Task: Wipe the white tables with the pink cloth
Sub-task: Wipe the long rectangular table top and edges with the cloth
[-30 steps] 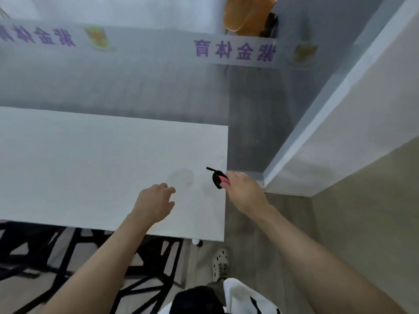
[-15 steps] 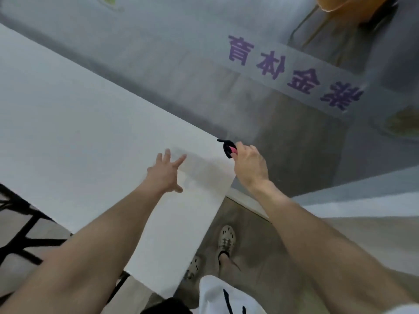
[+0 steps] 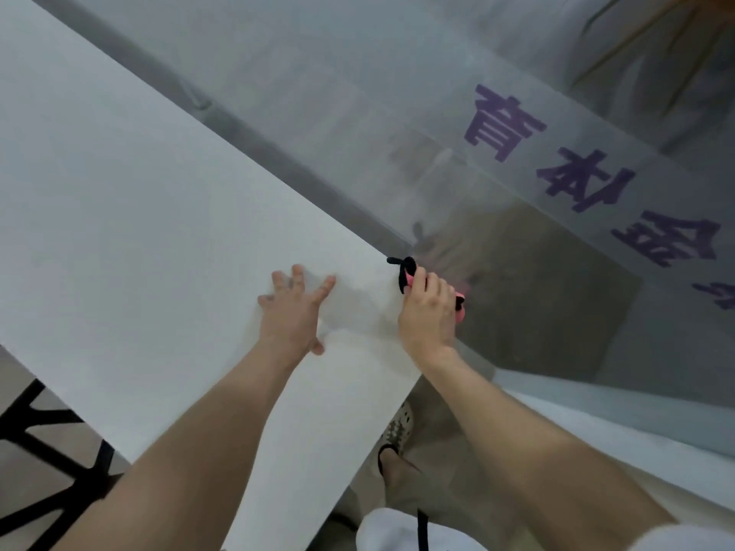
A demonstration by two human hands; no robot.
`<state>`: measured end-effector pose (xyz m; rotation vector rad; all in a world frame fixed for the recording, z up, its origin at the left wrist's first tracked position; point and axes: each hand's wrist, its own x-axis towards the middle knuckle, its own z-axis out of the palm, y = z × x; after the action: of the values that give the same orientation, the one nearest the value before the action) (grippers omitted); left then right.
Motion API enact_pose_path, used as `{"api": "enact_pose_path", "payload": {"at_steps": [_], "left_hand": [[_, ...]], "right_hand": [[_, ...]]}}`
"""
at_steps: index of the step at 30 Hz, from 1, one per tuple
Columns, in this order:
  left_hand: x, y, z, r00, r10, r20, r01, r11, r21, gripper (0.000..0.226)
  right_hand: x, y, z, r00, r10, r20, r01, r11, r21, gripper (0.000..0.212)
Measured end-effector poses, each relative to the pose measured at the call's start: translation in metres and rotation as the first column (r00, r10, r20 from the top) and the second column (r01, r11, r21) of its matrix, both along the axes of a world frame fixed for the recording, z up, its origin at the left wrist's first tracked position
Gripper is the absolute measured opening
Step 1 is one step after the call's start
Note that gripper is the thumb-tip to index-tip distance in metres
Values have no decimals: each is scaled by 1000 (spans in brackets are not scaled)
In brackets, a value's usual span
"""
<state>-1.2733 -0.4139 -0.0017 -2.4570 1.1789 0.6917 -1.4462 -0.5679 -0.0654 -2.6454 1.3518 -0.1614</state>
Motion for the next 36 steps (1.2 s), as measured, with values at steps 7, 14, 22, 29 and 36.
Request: {"api": "enact_pose_path", "payload": {"at_steps": [7, 14, 22, 29, 36], "left_hand": [[4, 4, -5, 998, -50, 25, 50, 999, 1, 146], [4, 2, 0, 998, -57, 10, 57, 998, -10, 145], [6, 4, 3, 998, -58, -25, 58, 998, 2, 144], [5, 3, 11, 996, -79, -39, 80, 997, 16, 143], [8, 5, 7, 995, -80, -56, 80, 997, 1, 143]], "right_hand": [[96, 9, -8, 991, 45, 124, -44, 999, -9, 36], [-3, 16, 0, 975, -199, 95, 206, 976, -70, 34], [105, 7, 1, 974, -63, 218, 68, 997, -19, 33], [-3, 14, -3, 968, -218, 123, 231, 968, -98, 33], [137, 18, -12, 957, -82, 278, 87, 996, -6, 31]]}}
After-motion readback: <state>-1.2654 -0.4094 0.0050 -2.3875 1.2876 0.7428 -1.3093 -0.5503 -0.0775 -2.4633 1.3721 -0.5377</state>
